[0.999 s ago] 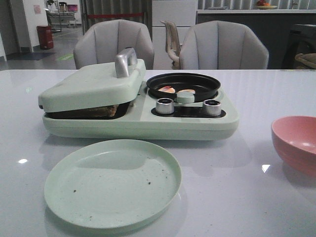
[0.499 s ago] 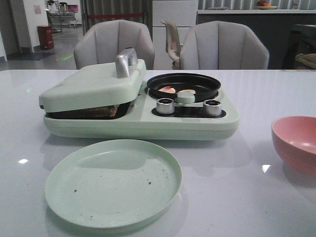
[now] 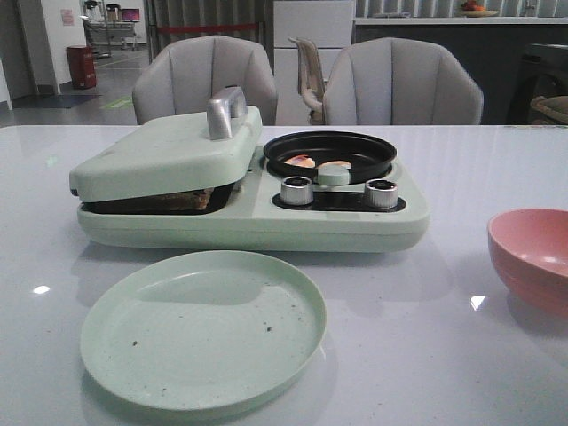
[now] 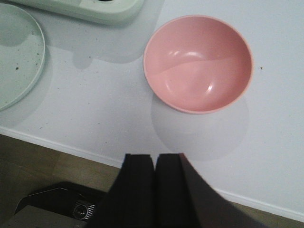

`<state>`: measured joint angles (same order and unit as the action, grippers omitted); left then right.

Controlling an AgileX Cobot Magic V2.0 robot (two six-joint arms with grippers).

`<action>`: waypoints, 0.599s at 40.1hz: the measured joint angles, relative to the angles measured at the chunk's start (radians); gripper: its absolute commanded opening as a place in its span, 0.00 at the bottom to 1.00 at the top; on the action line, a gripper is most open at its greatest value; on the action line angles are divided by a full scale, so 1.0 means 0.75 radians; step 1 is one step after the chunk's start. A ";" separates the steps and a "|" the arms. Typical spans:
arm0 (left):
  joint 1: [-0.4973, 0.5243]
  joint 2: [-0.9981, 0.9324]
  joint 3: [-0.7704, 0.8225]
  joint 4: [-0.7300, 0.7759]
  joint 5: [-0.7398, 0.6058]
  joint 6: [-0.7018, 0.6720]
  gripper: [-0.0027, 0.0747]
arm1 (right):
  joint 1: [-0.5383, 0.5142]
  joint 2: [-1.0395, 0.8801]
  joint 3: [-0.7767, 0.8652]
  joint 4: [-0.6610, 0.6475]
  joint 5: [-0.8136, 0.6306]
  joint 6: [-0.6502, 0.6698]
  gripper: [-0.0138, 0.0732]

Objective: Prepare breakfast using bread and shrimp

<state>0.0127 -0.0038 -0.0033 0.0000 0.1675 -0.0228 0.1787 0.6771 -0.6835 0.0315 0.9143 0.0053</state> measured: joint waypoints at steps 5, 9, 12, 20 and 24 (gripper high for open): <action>-0.048 0.000 0.007 0.000 -0.114 -0.003 0.16 | 0.000 0.000 0.000 0.000 0.000 0.000 0.20; -0.085 0.000 0.007 0.000 -0.142 0.014 0.16 | 0.000 0.000 0.000 0.000 0.000 0.000 0.20; -0.095 0.000 0.007 0.000 -0.151 0.022 0.16 | 0.000 0.000 0.000 0.000 0.000 0.000 0.20; -0.100 0.000 0.007 0.000 -0.154 0.030 0.16 | 0.000 0.000 0.000 0.000 0.000 0.000 0.20; -0.100 0.000 0.007 0.000 -0.154 0.030 0.16 | 0.000 0.000 0.000 0.000 0.000 0.000 0.20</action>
<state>-0.0625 -0.0038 0.0017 0.0000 0.0520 0.0000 0.1787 0.6771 -0.6835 0.0315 0.9143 0.0053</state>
